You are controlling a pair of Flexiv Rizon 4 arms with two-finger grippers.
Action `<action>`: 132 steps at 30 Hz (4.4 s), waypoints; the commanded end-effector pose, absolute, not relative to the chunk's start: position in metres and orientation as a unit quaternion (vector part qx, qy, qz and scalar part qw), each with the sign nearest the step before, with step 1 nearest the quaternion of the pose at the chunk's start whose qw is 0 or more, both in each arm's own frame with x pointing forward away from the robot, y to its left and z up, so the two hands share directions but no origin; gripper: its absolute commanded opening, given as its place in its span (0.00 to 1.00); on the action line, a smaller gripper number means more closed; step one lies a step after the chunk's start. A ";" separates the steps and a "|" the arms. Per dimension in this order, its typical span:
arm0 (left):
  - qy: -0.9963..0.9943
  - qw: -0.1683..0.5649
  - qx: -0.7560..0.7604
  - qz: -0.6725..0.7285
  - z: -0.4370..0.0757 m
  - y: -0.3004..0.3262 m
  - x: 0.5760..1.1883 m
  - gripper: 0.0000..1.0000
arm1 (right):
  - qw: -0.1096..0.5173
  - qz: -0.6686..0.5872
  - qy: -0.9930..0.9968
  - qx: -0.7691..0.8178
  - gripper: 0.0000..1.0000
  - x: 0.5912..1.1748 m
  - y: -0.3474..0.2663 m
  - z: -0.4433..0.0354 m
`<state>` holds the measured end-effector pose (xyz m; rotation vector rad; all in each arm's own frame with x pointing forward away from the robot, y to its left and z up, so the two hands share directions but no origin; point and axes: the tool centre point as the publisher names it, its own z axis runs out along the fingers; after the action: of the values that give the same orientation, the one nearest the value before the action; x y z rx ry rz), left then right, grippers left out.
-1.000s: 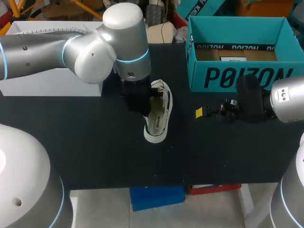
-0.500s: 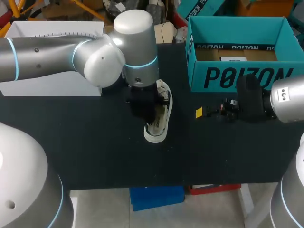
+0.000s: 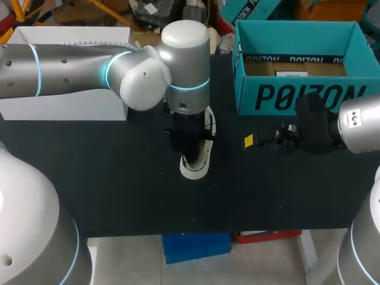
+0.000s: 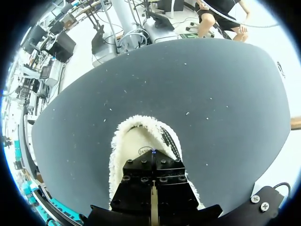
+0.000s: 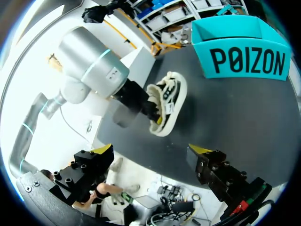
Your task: Take the shoe out of the shoebox, open the shoe tongue, remove and reinsert the insole, then place the shoe into the shoebox
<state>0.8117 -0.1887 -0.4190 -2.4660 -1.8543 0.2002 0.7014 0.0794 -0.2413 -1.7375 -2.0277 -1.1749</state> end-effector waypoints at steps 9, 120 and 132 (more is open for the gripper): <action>-0.603 0.024 -0.794 0.069 -0.426 -0.193 0.811 0.00 | 0.112 -0.399 -0.691 -0.593 1.00 0.702 0.080 -0.241; -0.909 -0.042 -0.374 0.180 -0.289 -0.133 0.851 1.00 | 0.112 -0.399 -0.691 -0.593 1.00 0.702 0.080 -0.241; -0.851 -0.075 -0.508 0.114 -0.292 -0.140 0.855 1.00 | 0.112 -0.399 -0.691 -0.593 1.00 0.702 0.080 -0.241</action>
<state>0.8544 -0.1330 -0.2935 -1.4495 -2.8817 0.4949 0.7014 0.0794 -0.2413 -1.7375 -2.0276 -1.1749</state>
